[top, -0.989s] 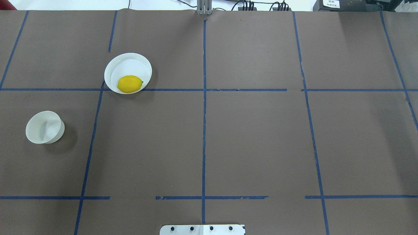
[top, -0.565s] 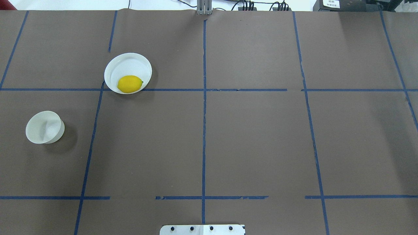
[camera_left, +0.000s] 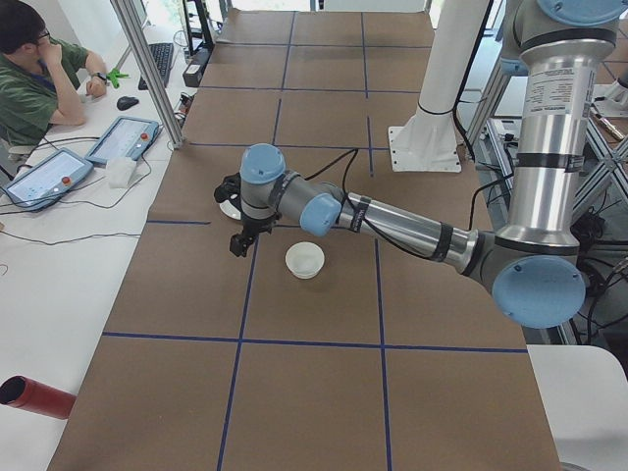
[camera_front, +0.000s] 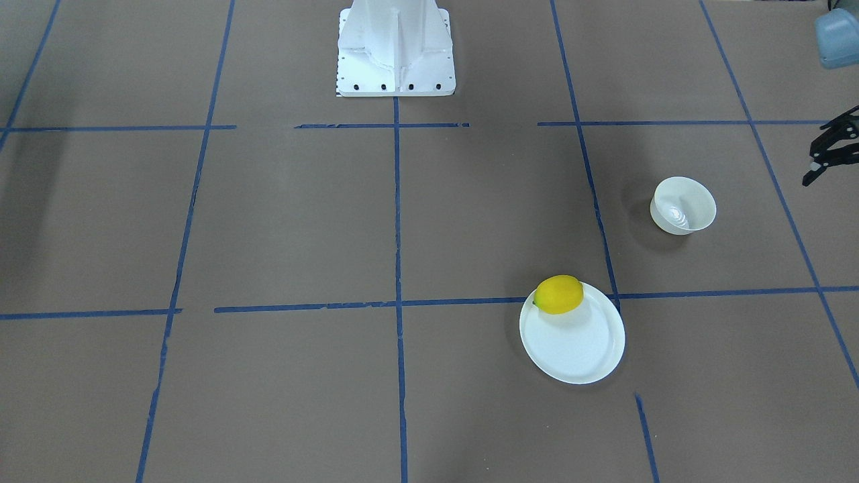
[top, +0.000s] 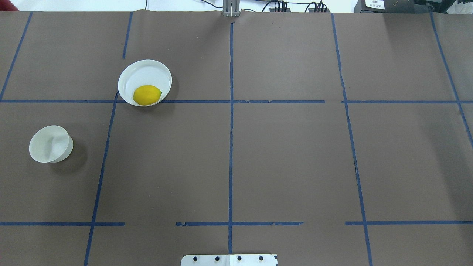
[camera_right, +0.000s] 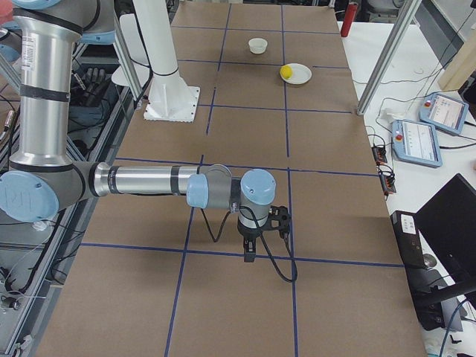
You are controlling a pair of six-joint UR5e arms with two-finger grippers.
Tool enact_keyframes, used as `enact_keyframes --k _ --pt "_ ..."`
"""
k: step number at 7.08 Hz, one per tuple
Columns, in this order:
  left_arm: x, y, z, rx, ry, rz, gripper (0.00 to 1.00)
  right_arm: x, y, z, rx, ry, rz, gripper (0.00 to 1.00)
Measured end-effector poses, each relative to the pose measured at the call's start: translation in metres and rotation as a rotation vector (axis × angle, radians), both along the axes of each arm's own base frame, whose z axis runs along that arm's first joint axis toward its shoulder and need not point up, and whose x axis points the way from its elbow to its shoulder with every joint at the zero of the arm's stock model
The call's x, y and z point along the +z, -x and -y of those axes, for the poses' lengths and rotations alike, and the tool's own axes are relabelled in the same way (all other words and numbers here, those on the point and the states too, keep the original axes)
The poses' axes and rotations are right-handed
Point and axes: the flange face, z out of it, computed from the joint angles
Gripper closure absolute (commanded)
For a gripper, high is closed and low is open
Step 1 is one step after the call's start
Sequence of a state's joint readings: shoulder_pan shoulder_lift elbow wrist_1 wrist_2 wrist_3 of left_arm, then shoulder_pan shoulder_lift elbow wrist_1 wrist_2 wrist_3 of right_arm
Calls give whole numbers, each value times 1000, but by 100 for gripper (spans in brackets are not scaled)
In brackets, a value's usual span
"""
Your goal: Move lemon from plate to bowl
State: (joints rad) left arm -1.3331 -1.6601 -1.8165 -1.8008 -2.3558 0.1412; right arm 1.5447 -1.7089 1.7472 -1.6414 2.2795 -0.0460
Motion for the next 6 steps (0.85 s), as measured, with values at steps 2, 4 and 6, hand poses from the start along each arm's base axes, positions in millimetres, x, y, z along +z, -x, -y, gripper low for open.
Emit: enact_keyframes --k 2,4,6 --pt "-52 -68 25 103 -84 -23 0 0 0 0 0 0 0 0" --pt "-87 -142 48 184 -142 -15 0 0 0 0 0 0 0 0" --pt "-97 -210 57 252 -161 3 0 0 0 0 0 0 0 0"
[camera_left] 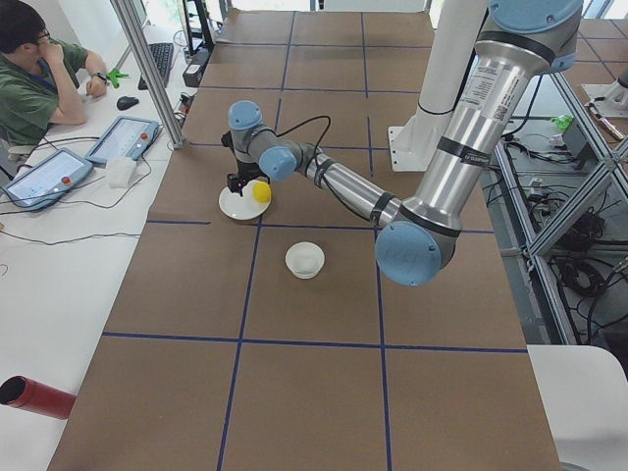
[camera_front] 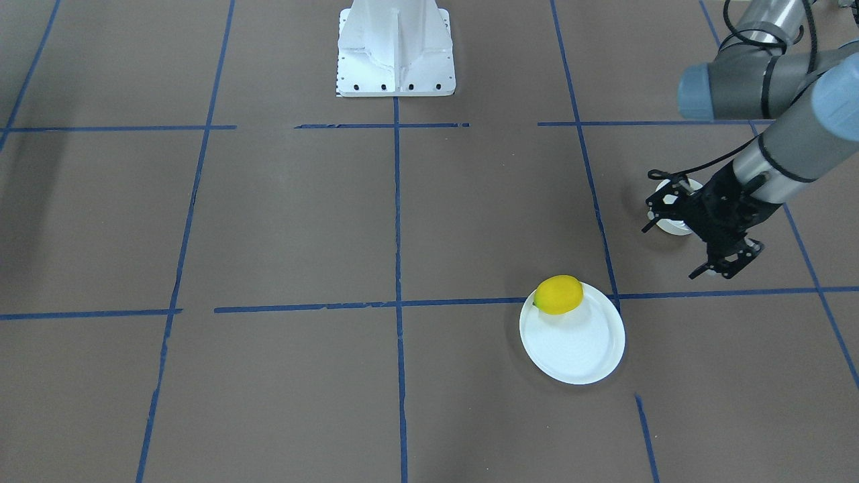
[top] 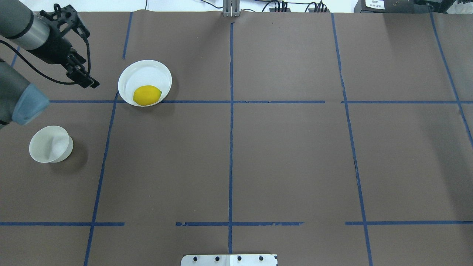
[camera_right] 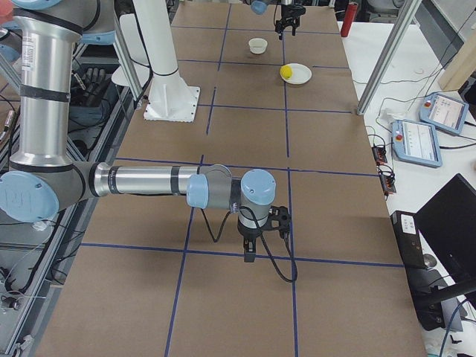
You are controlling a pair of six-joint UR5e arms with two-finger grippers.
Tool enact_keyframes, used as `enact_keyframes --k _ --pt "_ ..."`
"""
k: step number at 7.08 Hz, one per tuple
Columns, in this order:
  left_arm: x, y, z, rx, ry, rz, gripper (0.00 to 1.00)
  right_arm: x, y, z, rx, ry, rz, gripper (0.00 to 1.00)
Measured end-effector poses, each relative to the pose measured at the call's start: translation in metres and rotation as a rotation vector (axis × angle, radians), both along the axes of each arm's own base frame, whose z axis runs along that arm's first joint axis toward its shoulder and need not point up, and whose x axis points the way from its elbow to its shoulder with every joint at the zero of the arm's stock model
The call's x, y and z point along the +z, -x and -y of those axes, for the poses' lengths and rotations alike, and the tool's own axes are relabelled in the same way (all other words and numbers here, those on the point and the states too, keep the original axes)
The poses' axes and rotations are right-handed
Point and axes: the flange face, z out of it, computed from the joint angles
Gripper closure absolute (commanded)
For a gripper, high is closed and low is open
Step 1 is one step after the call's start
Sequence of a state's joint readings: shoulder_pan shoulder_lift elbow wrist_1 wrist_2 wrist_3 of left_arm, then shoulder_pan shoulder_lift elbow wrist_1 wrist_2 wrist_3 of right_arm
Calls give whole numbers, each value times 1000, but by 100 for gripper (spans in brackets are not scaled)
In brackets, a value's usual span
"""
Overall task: Move lemon from plate to bowl
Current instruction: 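Reach the left gripper down over the plate to the yellow lemon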
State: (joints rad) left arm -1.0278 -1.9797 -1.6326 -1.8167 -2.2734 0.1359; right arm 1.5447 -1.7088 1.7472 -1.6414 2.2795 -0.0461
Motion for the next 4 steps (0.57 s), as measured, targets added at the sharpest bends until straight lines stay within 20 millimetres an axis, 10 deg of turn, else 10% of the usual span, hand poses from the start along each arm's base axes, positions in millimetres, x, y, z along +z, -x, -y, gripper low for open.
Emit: enact_keyframes --k 4 --pt "12 -92 12 9 -44 -40 0 0 0 0 0 0 0 0"
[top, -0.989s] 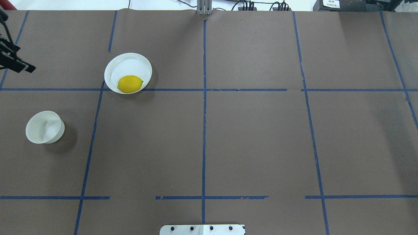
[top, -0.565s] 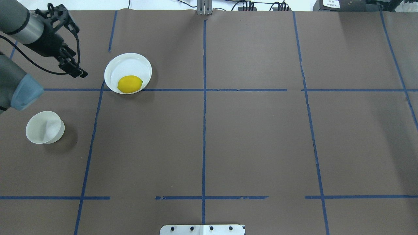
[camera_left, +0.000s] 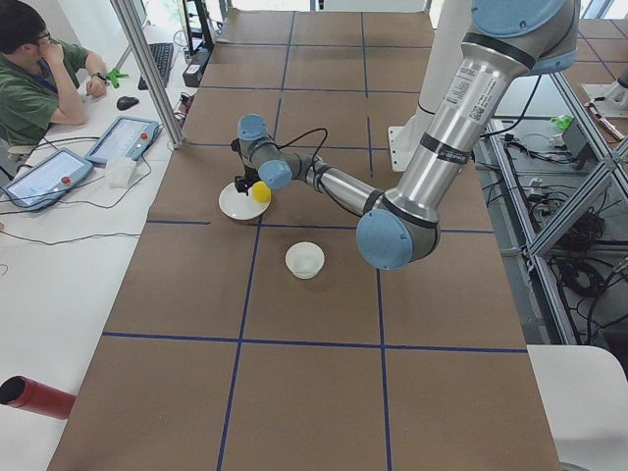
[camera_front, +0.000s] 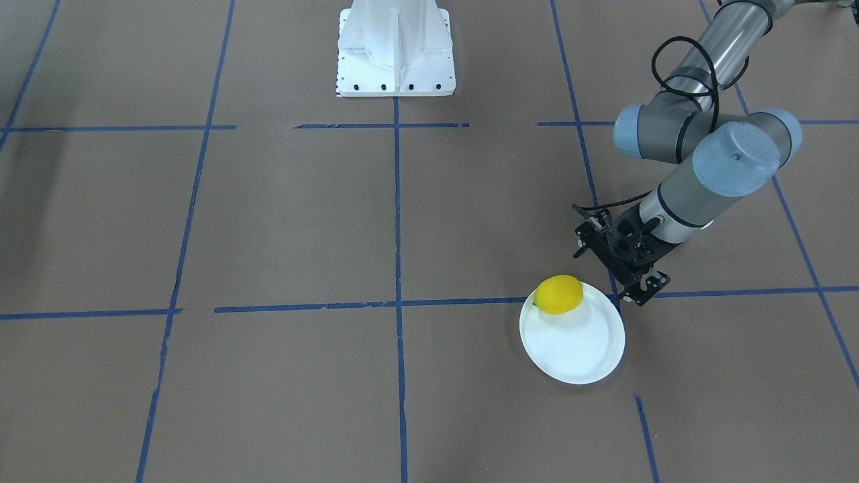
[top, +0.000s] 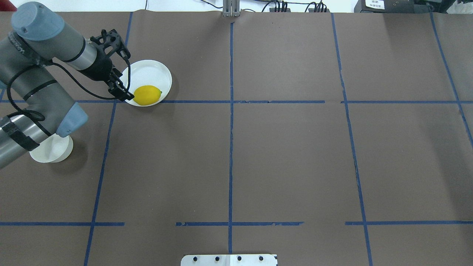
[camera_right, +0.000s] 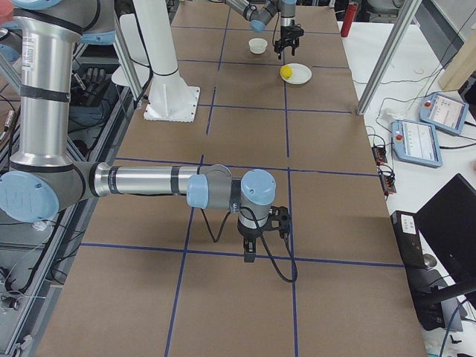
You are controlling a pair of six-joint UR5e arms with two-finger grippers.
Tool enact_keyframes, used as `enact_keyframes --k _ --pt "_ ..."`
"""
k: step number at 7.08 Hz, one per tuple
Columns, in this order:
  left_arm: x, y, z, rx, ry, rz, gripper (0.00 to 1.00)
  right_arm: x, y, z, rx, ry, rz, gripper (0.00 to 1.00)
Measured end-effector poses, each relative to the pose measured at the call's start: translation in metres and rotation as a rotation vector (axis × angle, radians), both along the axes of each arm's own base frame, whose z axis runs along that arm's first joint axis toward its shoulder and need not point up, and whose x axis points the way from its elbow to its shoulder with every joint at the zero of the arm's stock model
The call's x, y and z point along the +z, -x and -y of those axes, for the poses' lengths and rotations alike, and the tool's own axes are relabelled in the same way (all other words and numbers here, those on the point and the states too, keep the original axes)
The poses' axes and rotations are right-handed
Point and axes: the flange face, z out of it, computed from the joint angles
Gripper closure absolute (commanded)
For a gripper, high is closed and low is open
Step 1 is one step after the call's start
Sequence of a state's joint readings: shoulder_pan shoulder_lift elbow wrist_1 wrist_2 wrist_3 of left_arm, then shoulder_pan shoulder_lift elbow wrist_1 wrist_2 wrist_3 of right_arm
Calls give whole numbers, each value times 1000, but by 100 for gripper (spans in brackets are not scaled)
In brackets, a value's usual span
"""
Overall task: Move lemon from plate to bowl
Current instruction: 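Reach the left gripper down over the plate to the yellow lemon, then close the left gripper on the lemon and lift it off the plate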
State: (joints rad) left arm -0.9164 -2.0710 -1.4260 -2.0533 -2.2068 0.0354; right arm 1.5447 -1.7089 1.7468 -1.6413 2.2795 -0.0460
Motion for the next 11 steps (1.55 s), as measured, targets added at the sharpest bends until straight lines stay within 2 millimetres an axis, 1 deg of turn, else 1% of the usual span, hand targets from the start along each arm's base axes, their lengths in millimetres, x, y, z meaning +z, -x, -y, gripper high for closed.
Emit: enact_keyframes --k 2,3,6,7,8,9,10,11 --pt "1 -24 10 11 8 2 0 0 0 0 0 0 0 0" --pt "2 -32 11 19 12 6 1 0 0 0 0 0 0 0" --pt "7 -50 15 34 28 18 1 0 0 0 0 0 0 0" --pt "11 -54 16 37 35 24 5 0 0 0 0 0 0 0" --pt "14 -56 16 38 38 27 38 0 0 0 0 0 0 0" --pt "15 -57 17 39 40 28 55 0 0 0 0 0 0 0" --pt "15 -57 17 39 41 29 58 0 0 0 0 0 0 0" --pt "15 -57 16 39 44 30 59 0 0 0 0 0 0 0"
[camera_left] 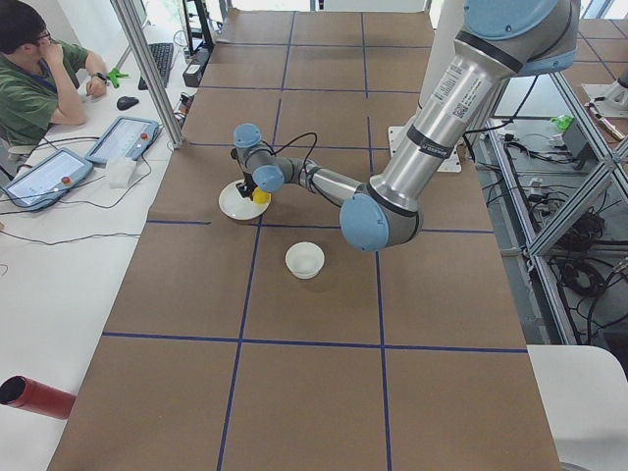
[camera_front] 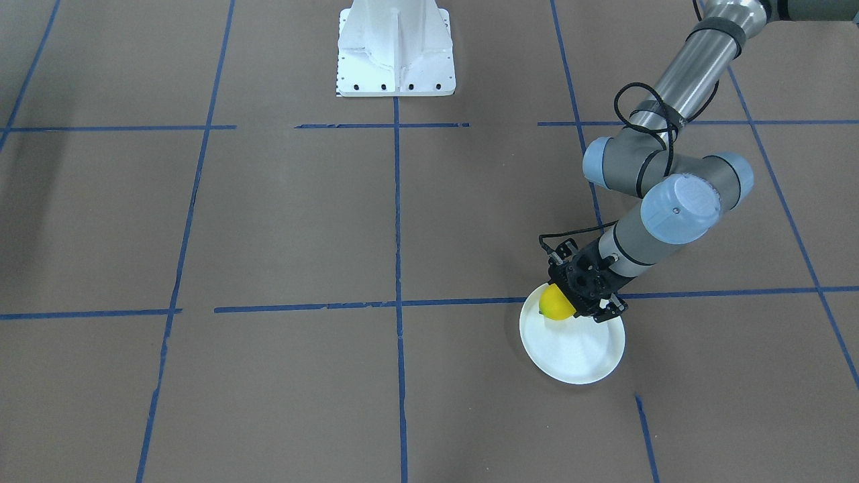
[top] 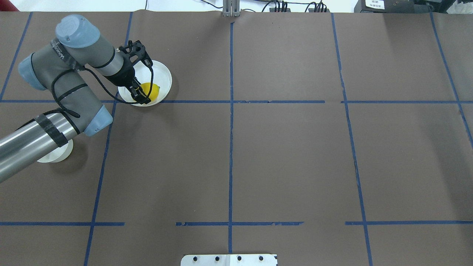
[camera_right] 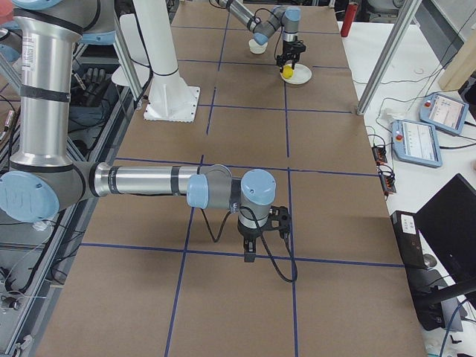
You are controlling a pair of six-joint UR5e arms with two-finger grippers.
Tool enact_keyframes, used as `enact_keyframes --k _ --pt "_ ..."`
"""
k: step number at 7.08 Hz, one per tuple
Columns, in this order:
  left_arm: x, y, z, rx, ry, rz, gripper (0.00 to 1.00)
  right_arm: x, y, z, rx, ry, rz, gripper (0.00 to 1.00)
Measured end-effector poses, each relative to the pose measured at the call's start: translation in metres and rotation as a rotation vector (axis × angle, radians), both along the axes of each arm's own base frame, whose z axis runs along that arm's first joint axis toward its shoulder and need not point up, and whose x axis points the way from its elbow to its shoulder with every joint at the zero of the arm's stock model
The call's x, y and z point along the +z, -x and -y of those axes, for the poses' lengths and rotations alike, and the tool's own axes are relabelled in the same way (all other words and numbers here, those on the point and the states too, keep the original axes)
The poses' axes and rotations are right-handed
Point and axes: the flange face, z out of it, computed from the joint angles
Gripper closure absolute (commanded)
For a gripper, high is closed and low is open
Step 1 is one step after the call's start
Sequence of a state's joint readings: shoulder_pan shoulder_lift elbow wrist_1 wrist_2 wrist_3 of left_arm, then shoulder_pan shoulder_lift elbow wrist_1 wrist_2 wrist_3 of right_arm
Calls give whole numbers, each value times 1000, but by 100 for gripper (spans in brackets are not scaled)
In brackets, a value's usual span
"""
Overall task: Move lemon from plate to bowl
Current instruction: 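Close the left gripper on the lemon and lift it off the plate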
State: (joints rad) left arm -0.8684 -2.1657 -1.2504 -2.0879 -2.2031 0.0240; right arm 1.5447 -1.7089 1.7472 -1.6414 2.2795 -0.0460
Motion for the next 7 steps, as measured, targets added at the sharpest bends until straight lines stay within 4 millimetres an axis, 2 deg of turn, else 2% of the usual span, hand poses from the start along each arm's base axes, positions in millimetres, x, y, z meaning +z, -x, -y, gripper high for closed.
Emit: enact_keyframes --k 1,2,3,5,7 --pt "0 2 1 -2 4 1 58 0 0 0 0 0 0 0" --pt "-2 14 7 -19 11 3 60 0 0 0 0 0 0 0" --pt "-6 36 19 -54 32 14 68 0 0 0 0 0 0 0" --pt "-26 92 34 -189 174 44 69 0 0 0 0 0 0 0" --pt "-51 119 25 -353 397 57 68 0 0 0 0 0 0 0"
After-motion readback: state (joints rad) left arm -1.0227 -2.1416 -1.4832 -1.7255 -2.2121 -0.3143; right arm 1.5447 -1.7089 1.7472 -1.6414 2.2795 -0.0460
